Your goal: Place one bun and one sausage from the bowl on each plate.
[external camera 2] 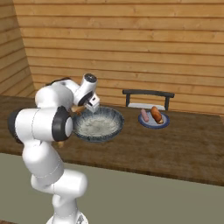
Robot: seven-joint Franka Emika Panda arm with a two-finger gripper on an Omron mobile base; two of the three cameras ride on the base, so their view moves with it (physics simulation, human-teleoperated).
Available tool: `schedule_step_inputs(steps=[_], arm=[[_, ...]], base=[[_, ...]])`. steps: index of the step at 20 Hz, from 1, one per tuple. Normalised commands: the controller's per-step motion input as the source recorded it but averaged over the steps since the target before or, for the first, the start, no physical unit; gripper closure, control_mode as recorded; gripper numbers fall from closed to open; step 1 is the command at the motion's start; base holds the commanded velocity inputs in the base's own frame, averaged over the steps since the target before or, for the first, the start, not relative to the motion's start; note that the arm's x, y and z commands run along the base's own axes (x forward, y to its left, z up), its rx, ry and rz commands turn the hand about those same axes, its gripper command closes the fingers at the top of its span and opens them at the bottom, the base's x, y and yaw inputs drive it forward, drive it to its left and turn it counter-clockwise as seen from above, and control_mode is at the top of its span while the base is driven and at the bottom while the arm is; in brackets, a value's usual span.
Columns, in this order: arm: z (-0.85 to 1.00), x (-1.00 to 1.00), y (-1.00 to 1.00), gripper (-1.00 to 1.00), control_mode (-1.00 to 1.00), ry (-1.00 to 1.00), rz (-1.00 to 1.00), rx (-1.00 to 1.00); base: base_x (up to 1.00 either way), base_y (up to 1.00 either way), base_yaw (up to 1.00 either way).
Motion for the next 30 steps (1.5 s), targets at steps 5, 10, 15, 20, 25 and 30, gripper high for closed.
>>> schedule_step_inputs(steps=[5,10,15,20,25,30], arm=[[0.25,0.07,0.72,1.00,-1.00,0.00,0.11,0.00],[0.00,0.32,0.73,1.00,-1.00,0.01,0.12,0.00],[-0.05,0.62,0.57,1.00,-1.00,0.06,0.08,0.00],[-0.19,0.62,0.40,1.00,-1.00,0.08,0.07,0.00],[-0.43,0.58,0.49,1.00,-1.00,0.06,0.08,-0.01],[-0.53,0.48,0.40,1.00,-1.00,0.04,0.08,-0.01]], base=[[0.00,0.00,0.00],[0.00,0.00,0.00],[0.00,0.00,0.00],[0.00,0.00,0.00],[0.00,0.00,0.00],[0.00,0.00,0.00]])
